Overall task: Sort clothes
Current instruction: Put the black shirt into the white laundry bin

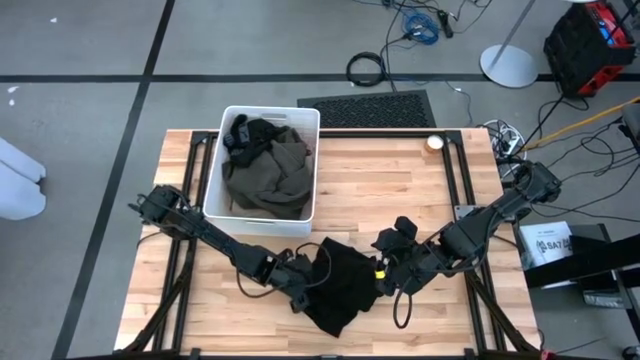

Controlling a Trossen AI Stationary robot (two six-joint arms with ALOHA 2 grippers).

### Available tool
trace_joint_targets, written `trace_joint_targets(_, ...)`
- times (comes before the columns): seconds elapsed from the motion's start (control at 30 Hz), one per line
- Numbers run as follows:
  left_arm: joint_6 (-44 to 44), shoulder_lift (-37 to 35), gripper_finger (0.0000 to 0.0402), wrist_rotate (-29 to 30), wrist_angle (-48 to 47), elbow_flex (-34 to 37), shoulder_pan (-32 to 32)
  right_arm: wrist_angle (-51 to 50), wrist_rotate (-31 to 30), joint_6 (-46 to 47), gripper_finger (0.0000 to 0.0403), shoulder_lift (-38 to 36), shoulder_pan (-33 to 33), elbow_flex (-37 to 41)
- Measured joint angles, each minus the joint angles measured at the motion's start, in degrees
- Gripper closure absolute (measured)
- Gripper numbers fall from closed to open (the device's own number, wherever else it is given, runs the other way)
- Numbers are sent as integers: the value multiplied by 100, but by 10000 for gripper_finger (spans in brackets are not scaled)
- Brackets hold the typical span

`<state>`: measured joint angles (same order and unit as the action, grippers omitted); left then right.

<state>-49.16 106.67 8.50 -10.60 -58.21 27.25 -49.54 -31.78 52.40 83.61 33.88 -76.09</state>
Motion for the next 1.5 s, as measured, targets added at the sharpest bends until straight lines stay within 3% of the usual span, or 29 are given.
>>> trace_joint_targets(0.27,736,-1294,370,945,33,-89,279,167,-28,97,190,-2,152,2)
trace_joint_targets(0.53,1106,-1972,370,1556,90,-88,439,164,-144,138,190,-2,186,2)
trace_joint_targets(0.7,1049,-1894,370,1536,58,-90,509,157,-145,139,190,-2,191,2)
trace_joint_targets(0.83,666,-1604,368,991,-138,-92,520,135,-149,130,190,-2,191,2)
trace_joint_targets(1.07,50,-999,281,948,-1197,-101,520,129,-151,65,190,-2,191,2)
trace_joint_targets(1.37,2157,-490,175,1106,-671,-112,566,118,-154,-100,190,-2,191,2)
trace_joint_targets(1.5,2579,-339,145,1278,-705,-121,572,111,-151,-122,190,-2,191,2)
